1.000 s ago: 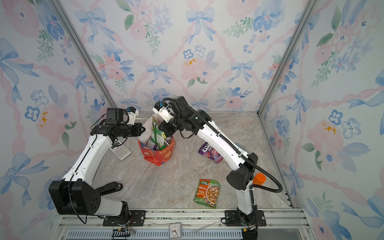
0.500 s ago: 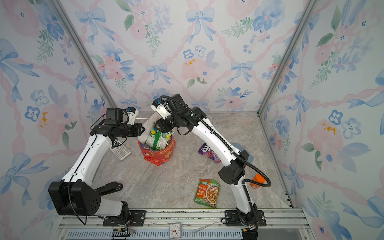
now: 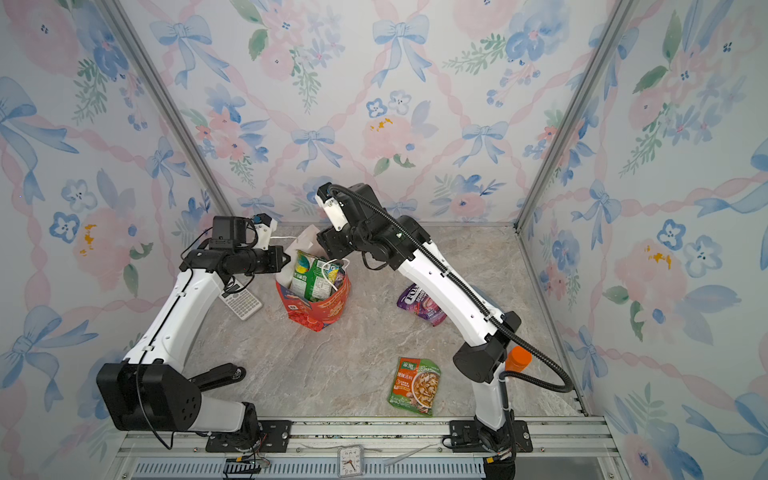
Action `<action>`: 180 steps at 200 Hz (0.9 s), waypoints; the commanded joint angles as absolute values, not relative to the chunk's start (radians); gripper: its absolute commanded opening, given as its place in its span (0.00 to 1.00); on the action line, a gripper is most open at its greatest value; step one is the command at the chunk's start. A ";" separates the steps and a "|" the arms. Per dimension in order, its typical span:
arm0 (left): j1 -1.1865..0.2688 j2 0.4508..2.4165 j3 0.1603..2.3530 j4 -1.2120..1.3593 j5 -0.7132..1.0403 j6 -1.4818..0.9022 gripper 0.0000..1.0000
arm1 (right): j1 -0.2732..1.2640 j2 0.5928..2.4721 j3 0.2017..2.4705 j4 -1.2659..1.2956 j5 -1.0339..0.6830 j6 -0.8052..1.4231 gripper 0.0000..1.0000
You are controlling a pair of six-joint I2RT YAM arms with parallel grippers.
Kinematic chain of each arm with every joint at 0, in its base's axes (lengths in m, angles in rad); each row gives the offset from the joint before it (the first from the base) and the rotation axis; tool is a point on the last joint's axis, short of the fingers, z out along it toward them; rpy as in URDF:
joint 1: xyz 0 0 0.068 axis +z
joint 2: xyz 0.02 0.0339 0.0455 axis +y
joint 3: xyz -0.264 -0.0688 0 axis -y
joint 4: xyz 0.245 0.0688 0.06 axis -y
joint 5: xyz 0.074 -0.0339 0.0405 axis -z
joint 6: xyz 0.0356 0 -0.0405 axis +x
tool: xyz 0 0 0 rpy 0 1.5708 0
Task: Place the snacks into the paper bag
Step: 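Lower the green packet into the bag and open the right gripper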
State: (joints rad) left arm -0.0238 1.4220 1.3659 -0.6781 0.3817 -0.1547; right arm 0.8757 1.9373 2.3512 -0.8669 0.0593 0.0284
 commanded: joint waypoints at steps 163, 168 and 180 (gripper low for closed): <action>-0.013 1.408 1.350 -0.686 0.365 -0.150 0.00 | 0.933 2.269 2.555 -0.984 0.099 0.065 0.40; -0.015 1.408 1.350 -0.686 0.364 -0.149 0.00 | 0.925 2.280 2.558 -0.981 0.093 0.070 0.40; -0.015 1.410 1.349 -0.686 0.362 -0.150 0.00 | 0.912 2.305 2.570 -0.979 0.074 0.084 0.39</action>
